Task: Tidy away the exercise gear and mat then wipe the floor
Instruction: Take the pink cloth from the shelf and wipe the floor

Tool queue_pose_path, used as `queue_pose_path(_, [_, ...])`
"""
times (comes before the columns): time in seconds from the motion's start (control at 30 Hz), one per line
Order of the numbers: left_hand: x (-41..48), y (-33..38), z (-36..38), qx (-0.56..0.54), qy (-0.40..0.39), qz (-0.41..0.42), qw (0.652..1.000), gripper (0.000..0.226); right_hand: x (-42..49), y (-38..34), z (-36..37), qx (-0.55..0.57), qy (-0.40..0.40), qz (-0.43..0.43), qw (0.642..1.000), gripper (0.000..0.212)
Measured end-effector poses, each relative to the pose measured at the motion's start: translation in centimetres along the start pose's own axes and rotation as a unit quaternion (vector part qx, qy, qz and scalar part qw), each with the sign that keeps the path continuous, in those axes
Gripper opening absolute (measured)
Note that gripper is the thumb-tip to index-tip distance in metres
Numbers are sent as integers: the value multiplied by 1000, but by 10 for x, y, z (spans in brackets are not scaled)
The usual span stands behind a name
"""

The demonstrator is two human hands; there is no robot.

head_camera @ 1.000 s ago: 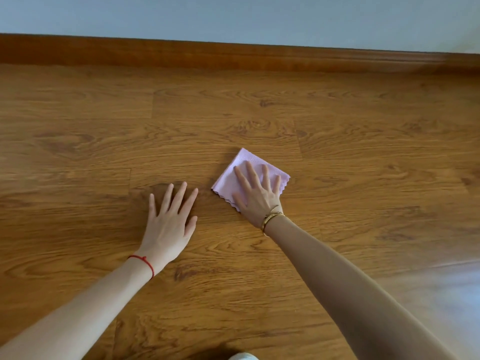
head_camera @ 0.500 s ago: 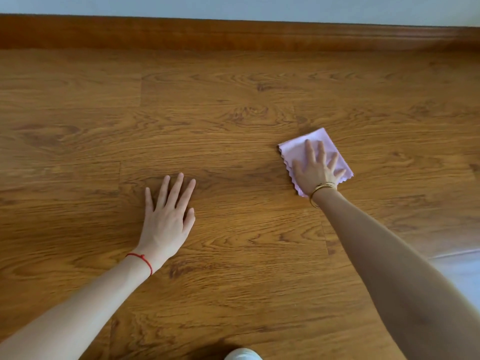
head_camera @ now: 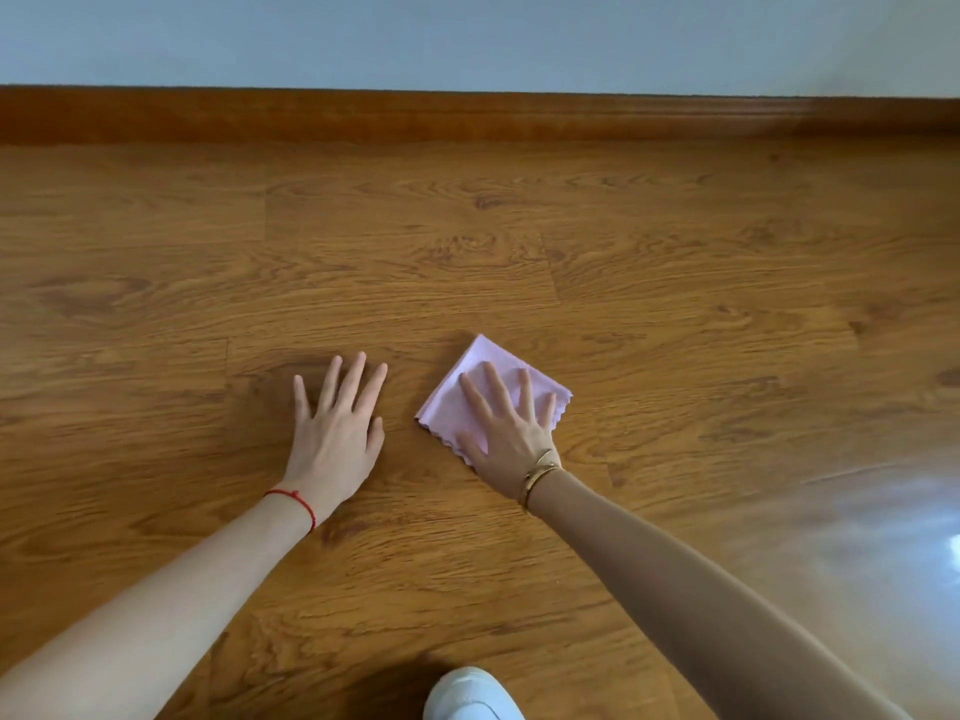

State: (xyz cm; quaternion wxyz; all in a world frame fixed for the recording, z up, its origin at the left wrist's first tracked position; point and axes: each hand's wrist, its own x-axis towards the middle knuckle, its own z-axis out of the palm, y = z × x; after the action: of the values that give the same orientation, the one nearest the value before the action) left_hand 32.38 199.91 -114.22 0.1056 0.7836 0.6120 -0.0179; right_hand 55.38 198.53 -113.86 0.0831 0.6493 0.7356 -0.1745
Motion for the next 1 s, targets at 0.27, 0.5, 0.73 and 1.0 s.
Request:
queue_pose_path(0.27, [8,58,-3,-21,9,81,996,66,-35,50,6,-2,-3,61,998,70])
queue_pose_path(0.5, [13,62,2,-35,13,103,994,64,-11,126,-8,27,18,206,978,72])
queue_pose_path(0.73, [28,48,7,-49,17,59,997,62,35,165,-29,80,42,299,950,67])
queue_pose_path(1.0, [21,24,2,-50,7,23,998,63,87,156,-45,75,49,291,952,66])
